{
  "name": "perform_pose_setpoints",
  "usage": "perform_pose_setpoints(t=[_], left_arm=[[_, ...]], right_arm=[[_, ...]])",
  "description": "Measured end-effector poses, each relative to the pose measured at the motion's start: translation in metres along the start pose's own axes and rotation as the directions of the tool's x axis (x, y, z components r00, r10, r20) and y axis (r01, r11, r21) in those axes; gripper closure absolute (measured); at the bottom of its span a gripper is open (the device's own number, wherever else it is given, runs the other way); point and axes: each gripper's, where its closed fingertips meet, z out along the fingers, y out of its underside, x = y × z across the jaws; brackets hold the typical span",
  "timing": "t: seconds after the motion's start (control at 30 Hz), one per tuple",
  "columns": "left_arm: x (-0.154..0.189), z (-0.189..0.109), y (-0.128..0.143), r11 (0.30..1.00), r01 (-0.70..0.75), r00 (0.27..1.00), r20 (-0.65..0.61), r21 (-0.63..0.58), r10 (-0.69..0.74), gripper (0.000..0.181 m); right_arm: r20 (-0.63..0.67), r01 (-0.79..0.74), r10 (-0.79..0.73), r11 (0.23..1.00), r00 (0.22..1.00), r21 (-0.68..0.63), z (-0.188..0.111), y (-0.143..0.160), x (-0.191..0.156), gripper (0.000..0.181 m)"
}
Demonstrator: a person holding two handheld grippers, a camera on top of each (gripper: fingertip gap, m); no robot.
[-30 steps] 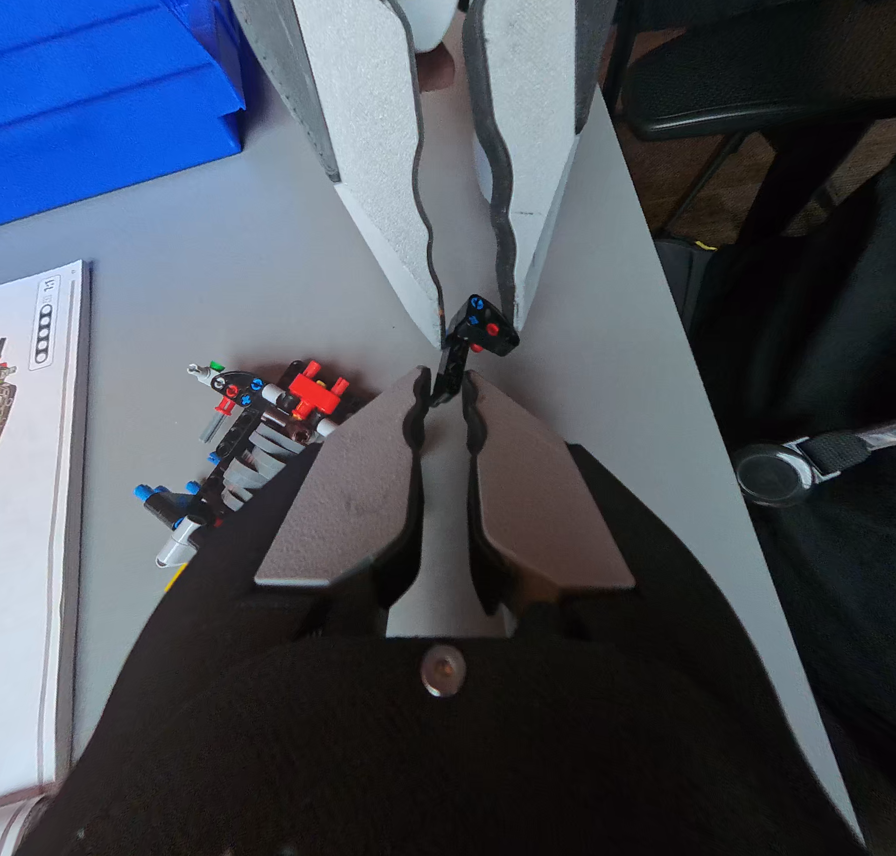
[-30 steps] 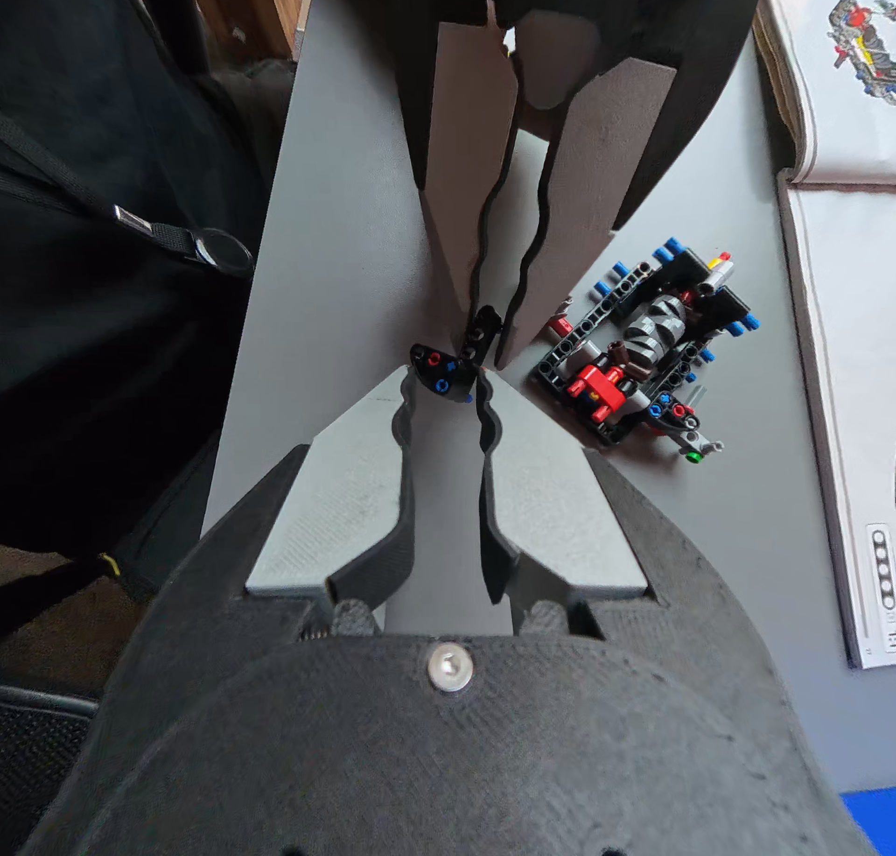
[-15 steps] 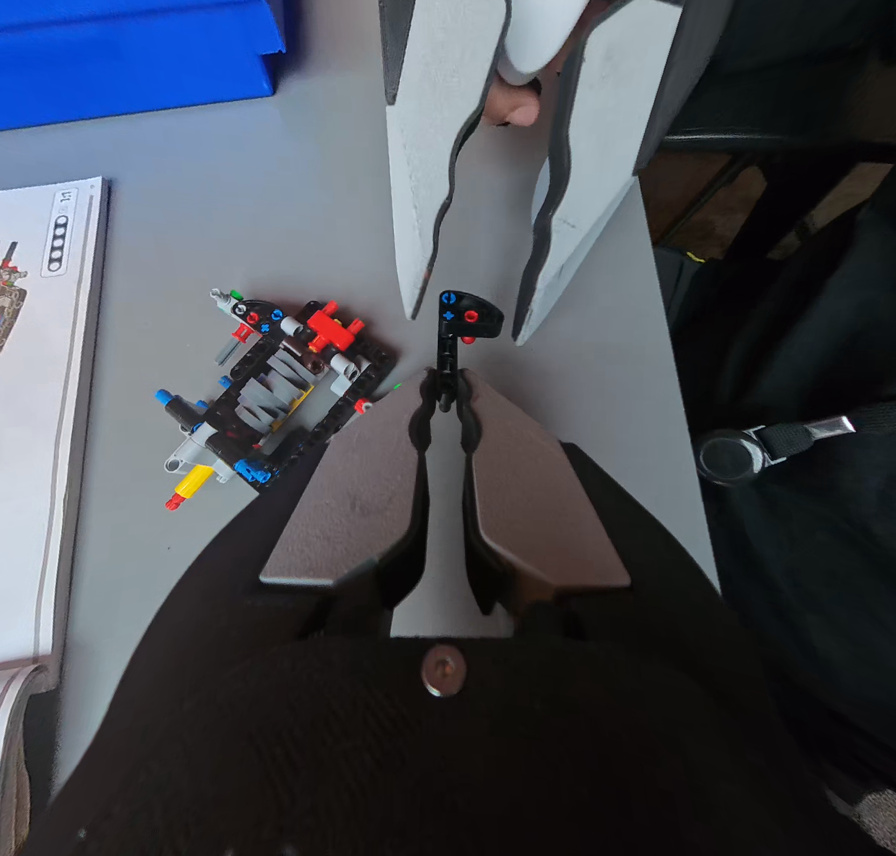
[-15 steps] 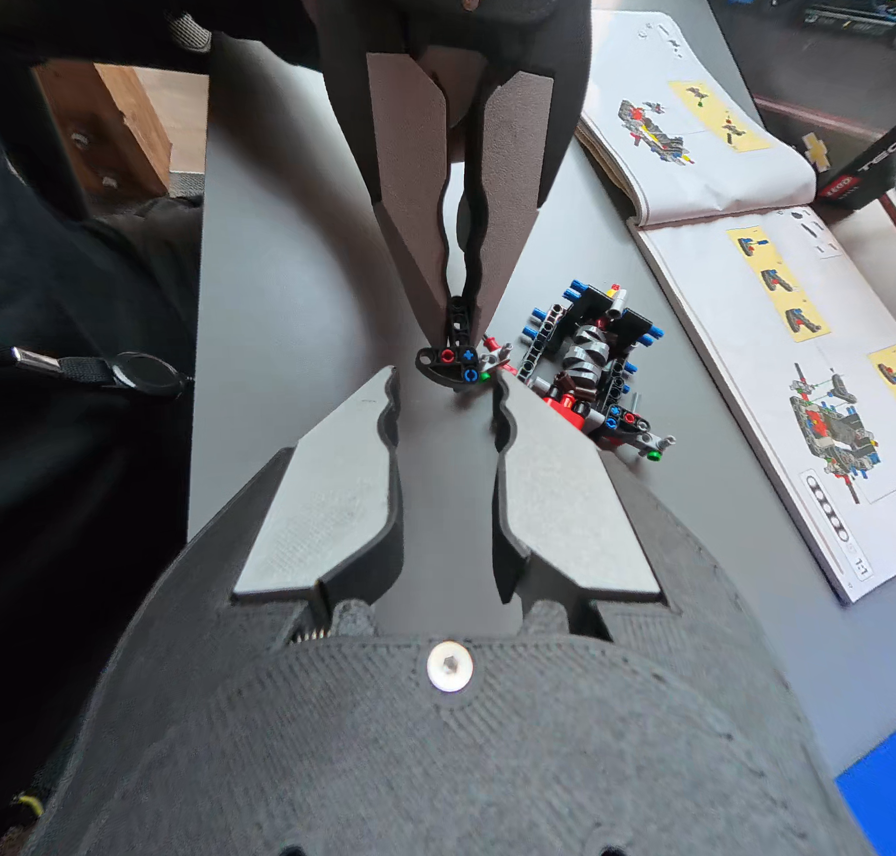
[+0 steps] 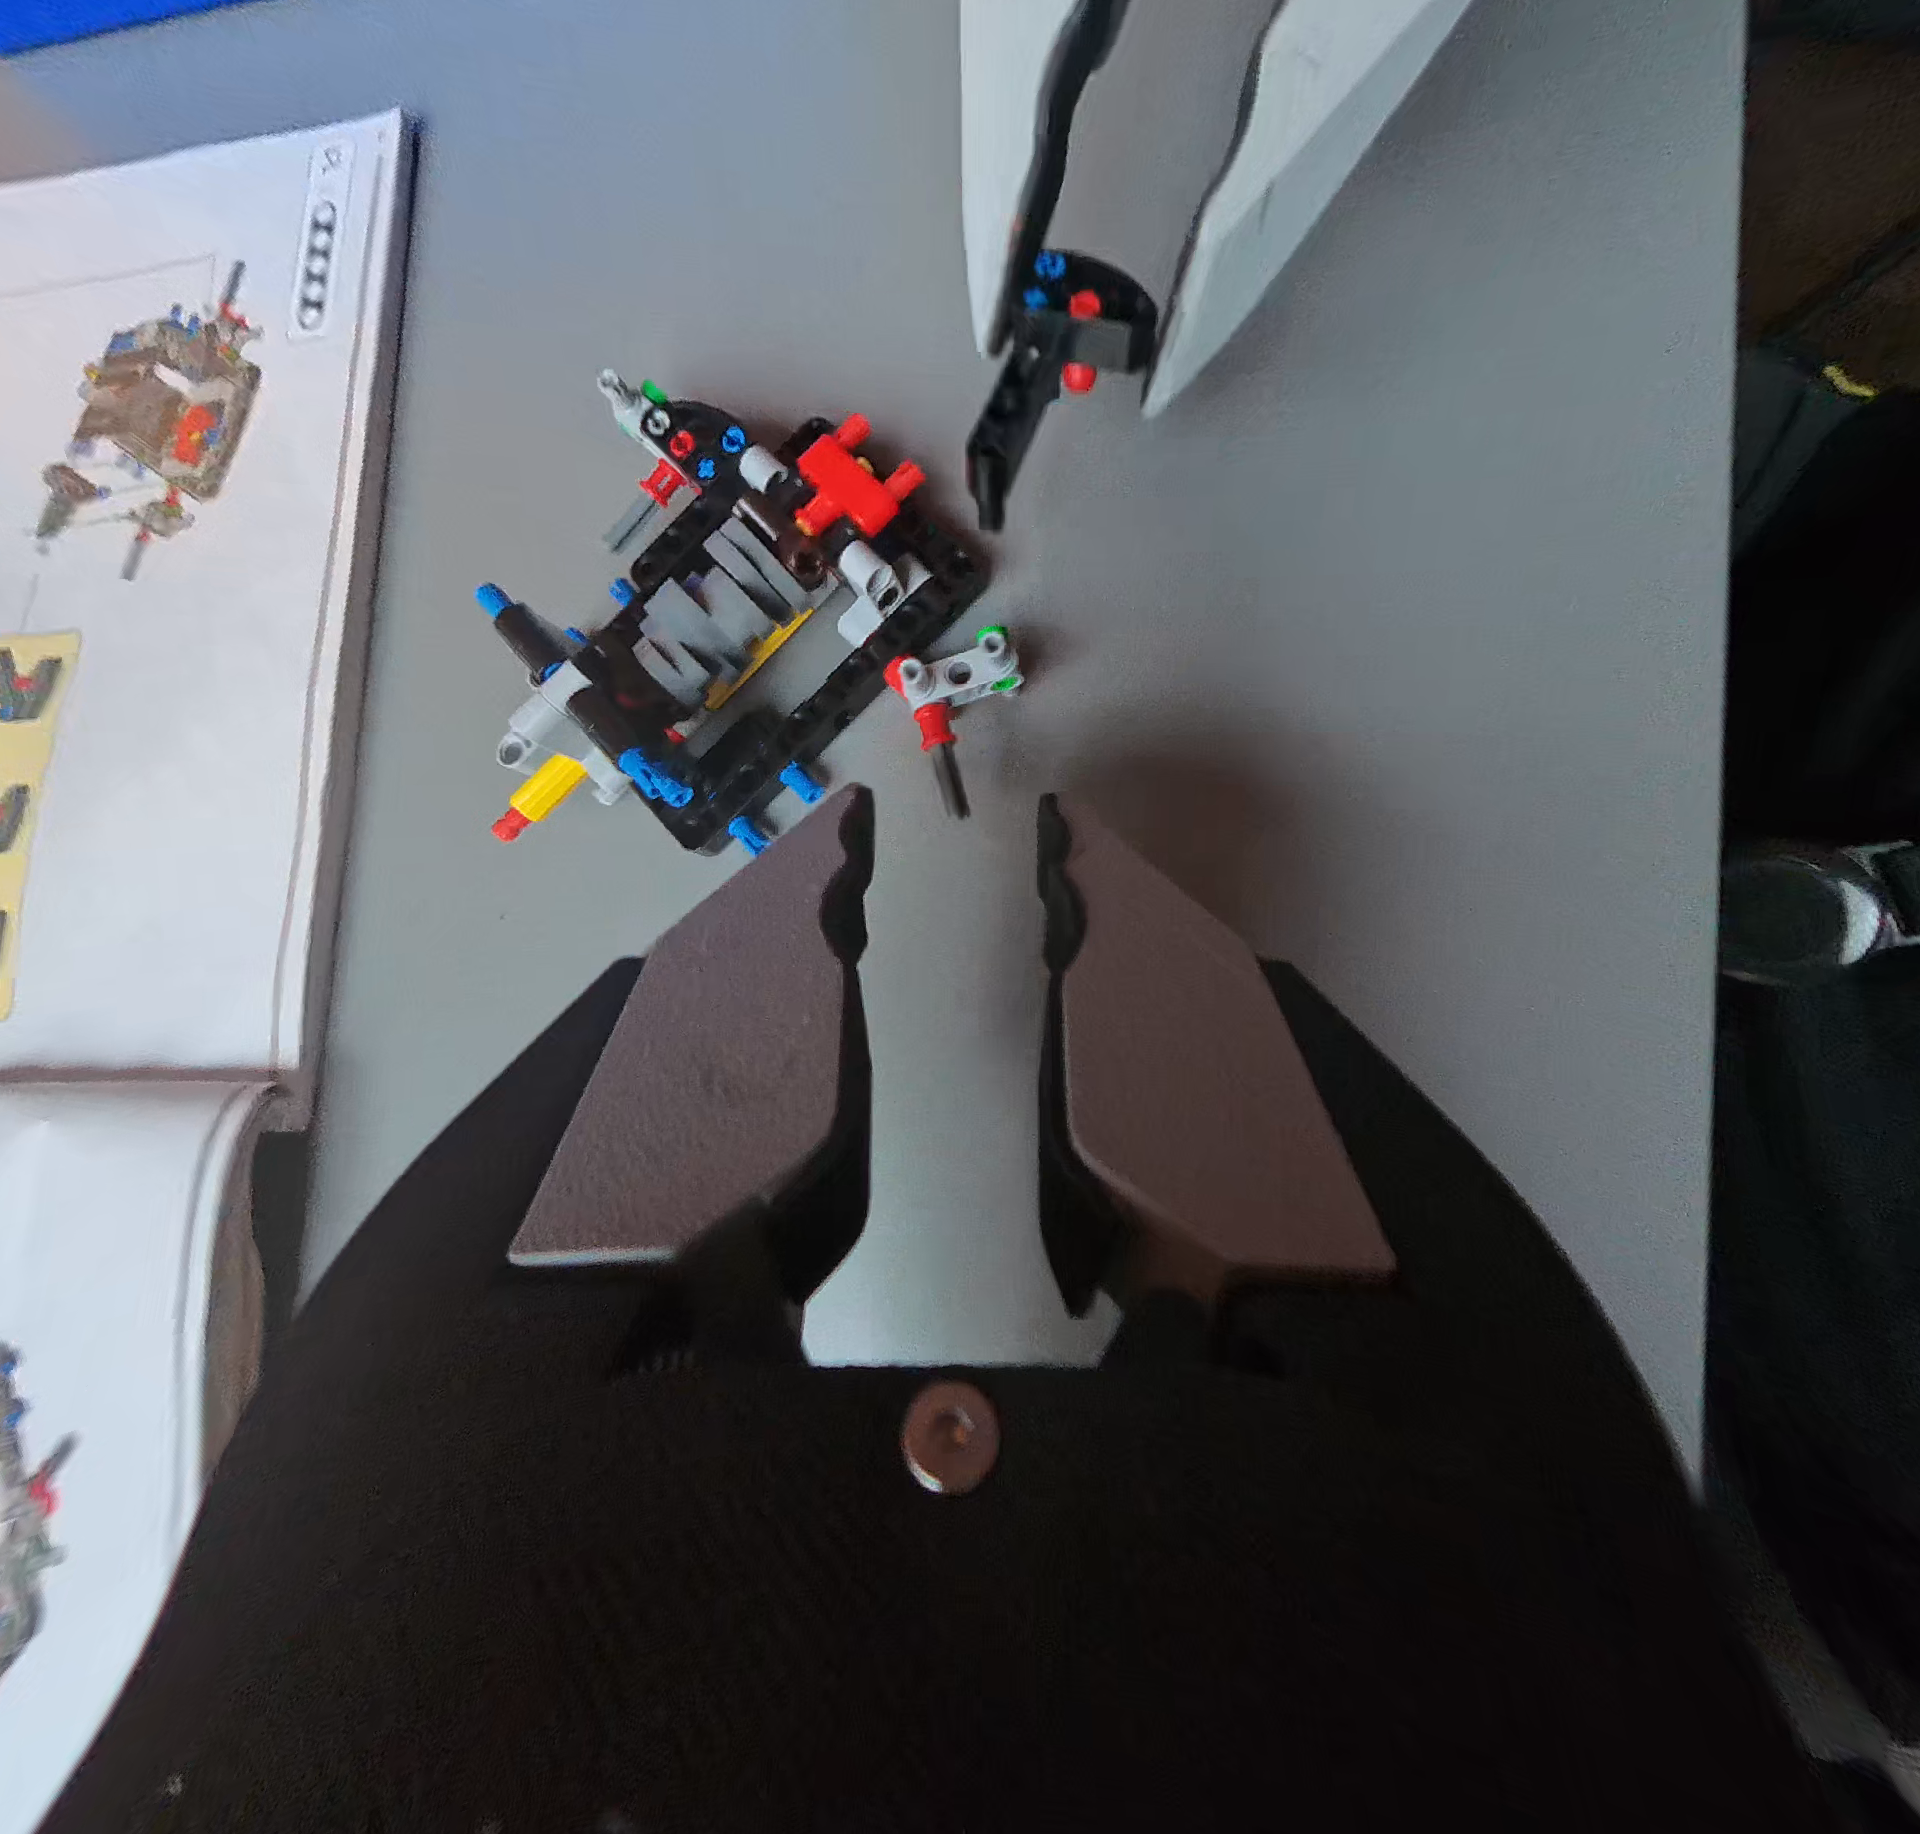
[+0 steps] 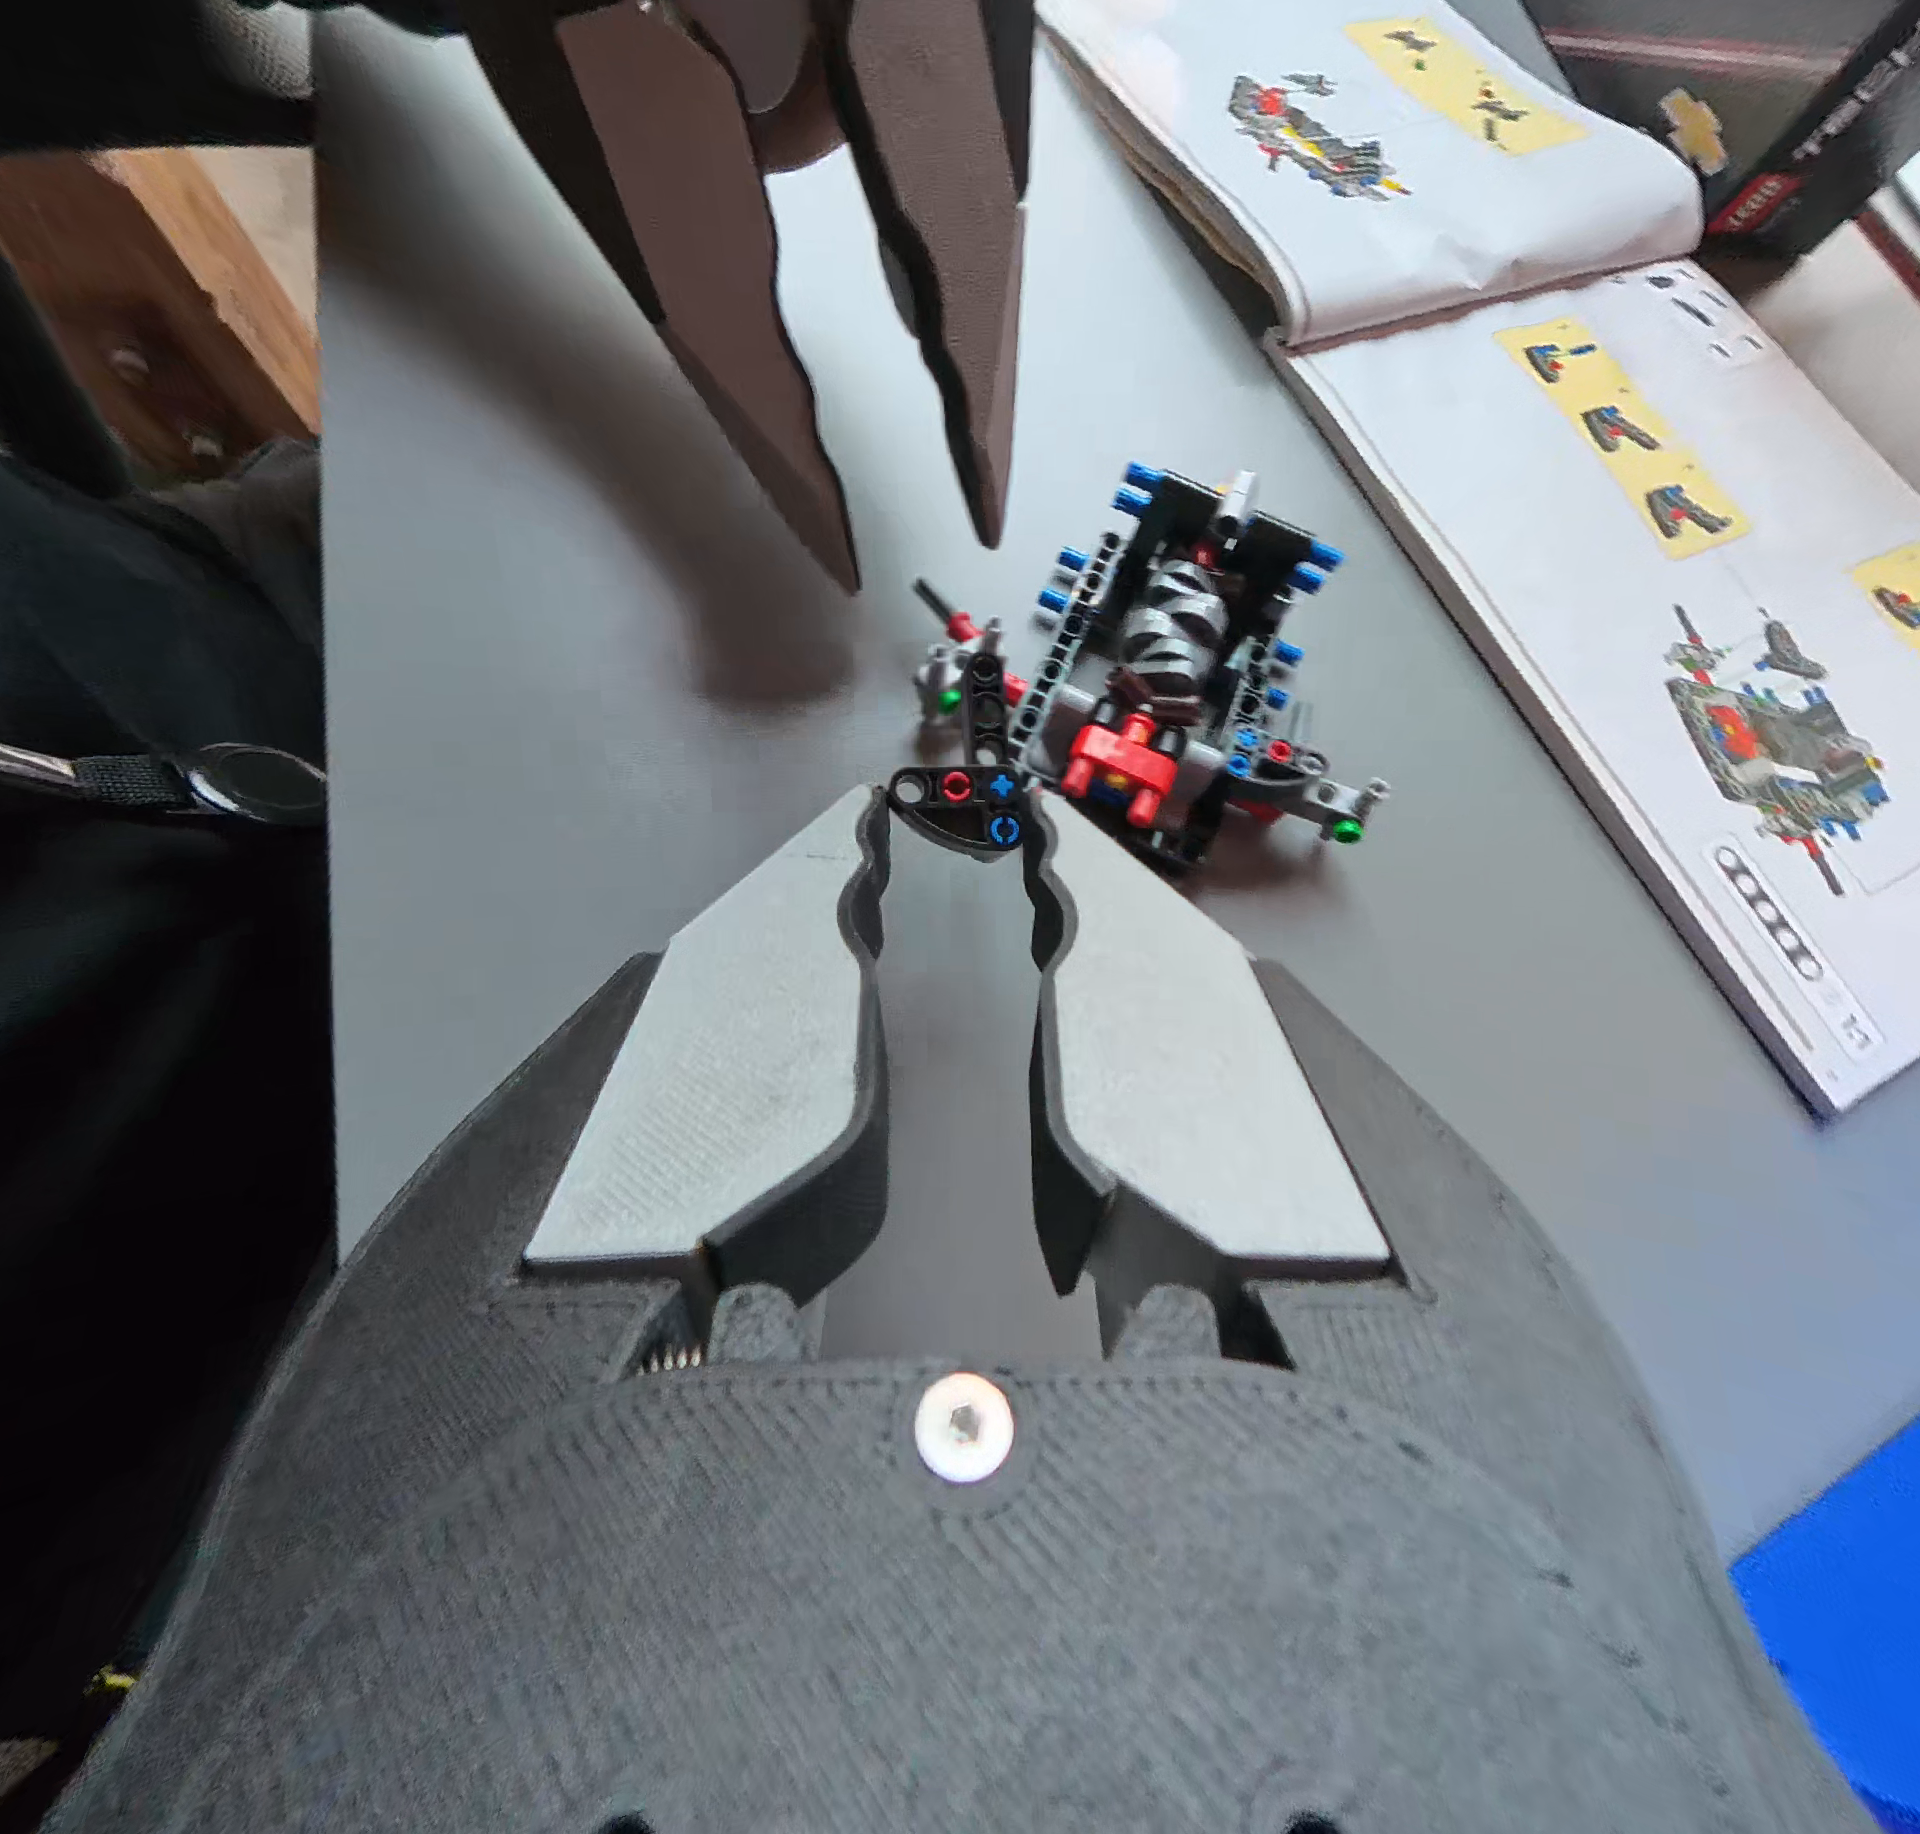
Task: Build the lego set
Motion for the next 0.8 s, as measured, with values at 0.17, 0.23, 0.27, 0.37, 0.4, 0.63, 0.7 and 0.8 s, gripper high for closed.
perform_pose_setpoints(t=[0.17, 0.23, 0.27, 0.37, 0.4, 0.63, 0.7, 0.8], left_arm=[[0.002, 0.017, 0.006, 0.997, 0.07, 0.996, -0.049, -0.028, -0.071, 0.165], [0.005, 0.018, 0.004, 0.998, 0.053, 0.997, -0.049, -0.016, -0.054, 0.173], [0.008, 0.019, 0.003, 0.998, 0.053, 0.997, -0.057, -0.02, -0.054, 0.172], [0.011, 0.02, 0.001, 0.998, 0.065, 0.996, -0.055, -0.02, -0.066, 0.171], [0.011, 0.02, 0.001, 0.998, 0.063, 0.997, -0.051, -0.023, -0.065, 0.169], [-0.033, -0.014, 0.0, 0.999, 0.015, 0.999, 0.03, 0.045, -0.016, 0.153], [-0.06, -0.02, -0.009, 0.995, 0.038, 0.995, 0.084, 0.09, -0.045, 0.147], [-0.071, -0.008, -0.014, 0.997, 0.011, 0.996, 0.084, 0.074, -0.018, 0.144]], right_arm=[[-0.046, -0.077, 0.078, 0.997, 0.996, 0.022, -0.009, 0.009, 0.027, 0.159], [-0.035, -0.107, 0.109, 0.993, 0.993, 0.047, -0.011, 0.008, 0.03, 0.159], [-0.015, -0.125, 0.126, 0.99, 0.992, 0.059, -0.011, 0.006, 0.03, 0.159], [0.039, -0.165, 0.162, 0.984, 0.986, 0.074, -0.007, 0.002, 0.029, 0.159], [0.055, -0.167, 0.164, 0.983, 0.985, 0.073, -0.005, 0.002, 0.028, 0.159], [0.193, -0.29, 0.264, 0.95, 0.945, 0.117, -0.005, -0.005, 0.027, 0.16], [0.261, -0.36, 0.316, 0.923, 0.912, 0.138, -0.007, -0.011, 0.026, 0.16], [0.35, -0.46, 0.387, 0.874, 0.853, 0.155, -0.011, -0.015, 0.029, 0.16]])
